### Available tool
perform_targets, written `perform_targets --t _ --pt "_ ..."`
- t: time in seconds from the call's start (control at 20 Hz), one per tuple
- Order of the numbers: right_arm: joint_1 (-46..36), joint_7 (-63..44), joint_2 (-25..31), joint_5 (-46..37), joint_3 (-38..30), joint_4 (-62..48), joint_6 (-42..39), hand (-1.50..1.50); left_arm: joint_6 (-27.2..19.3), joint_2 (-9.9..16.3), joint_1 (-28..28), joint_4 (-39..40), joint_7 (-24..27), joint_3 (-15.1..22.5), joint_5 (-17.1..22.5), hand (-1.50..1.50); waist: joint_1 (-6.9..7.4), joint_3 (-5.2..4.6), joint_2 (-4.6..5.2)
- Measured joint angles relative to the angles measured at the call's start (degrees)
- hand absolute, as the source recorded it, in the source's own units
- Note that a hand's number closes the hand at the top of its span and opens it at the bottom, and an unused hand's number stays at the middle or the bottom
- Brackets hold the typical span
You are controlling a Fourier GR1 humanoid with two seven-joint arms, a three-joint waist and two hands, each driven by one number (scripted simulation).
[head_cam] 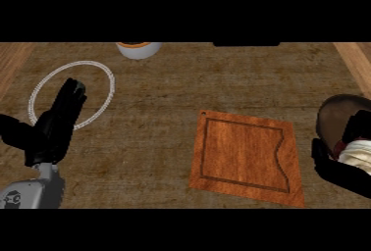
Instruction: Pick the cupcake from the cutting board and place it in the pan
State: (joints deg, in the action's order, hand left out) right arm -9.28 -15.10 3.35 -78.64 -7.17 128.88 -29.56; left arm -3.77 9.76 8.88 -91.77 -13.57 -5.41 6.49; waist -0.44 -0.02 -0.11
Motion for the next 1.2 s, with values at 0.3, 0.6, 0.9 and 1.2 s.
perform_targets --t 0.3,0.6,0.9,1.2 --pt "-3.2 5.5 6.6 10.3 -15.9 -8.5 4.4 1.5 0.6 0.3 0.2 0.1 0.1 -0.4 0.0 0.0 0.25 0.04 0.11" --pt "-5.1 13.8 13.3 17.1 -26.0 -24.5 12.9 1.5 1.3 0.0 0.3 1.7 1.3 -0.5 0.0 0.0 0.52 0.05 0.2" --pt "-6.6 24.7 19.2 21.3 -29.8 -42.8 21.4 1.5 0.5 -0.5 1.1 1.1 0.4 -0.2 -0.7 0.0 0.75 0.07 0.25" --pt "-10.0 35.4 22.7 22.0 -29.9 -63.9 31.3 1.5 0.7 -0.8 0.4 0.1 0.3 0.2 -0.9 0.0 1.32 0.11 0.39"
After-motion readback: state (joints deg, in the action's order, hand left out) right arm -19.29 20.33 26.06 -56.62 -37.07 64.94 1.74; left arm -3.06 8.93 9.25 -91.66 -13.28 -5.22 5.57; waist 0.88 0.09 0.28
